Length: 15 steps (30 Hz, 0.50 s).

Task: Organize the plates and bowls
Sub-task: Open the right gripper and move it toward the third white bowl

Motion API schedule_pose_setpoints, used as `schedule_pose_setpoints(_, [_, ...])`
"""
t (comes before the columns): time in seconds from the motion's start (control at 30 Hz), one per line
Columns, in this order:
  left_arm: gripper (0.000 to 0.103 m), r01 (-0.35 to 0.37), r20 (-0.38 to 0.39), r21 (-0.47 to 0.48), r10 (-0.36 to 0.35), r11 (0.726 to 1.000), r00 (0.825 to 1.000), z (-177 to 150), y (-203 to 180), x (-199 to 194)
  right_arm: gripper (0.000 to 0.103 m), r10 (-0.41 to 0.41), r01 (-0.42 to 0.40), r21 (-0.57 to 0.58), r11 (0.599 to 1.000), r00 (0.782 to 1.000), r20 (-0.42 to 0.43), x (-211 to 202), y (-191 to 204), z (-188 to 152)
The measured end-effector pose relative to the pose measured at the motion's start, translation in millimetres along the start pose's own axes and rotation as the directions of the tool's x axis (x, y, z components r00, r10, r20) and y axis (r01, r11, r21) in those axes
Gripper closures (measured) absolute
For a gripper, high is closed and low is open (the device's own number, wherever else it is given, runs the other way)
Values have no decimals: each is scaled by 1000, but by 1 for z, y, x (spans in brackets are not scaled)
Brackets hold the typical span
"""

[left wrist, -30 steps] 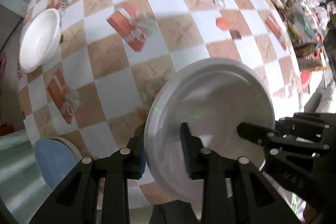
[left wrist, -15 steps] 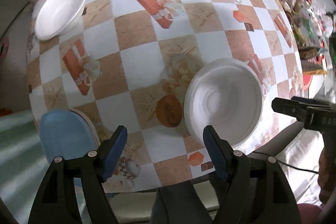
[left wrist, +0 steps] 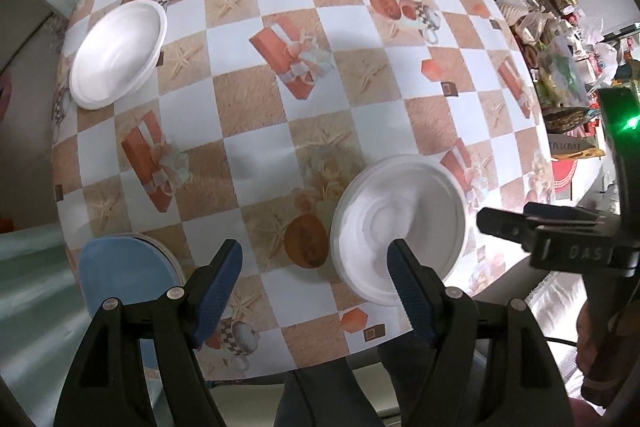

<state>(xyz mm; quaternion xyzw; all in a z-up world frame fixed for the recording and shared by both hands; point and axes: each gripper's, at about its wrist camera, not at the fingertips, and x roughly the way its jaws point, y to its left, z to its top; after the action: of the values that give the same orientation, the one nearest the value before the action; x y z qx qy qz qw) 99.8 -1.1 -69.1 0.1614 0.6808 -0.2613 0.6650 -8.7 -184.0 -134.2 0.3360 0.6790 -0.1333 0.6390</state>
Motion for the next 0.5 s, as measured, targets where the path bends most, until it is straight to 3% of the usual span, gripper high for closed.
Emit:
schedule_pose_setpoints(0.2, [25, 43, 44, -29, -42, 999, 998, 14, 6, -15, 5, -15, 16, -5, 1000, 1000, 8, -5, 4, 3])
schedule_pose_setpoints(0.5, [25, 55, 110, -43, -50, 998, 993, 37, 15, -36, 5, -40, 41, -11, 999, 998, 38, -16, 12, 18])
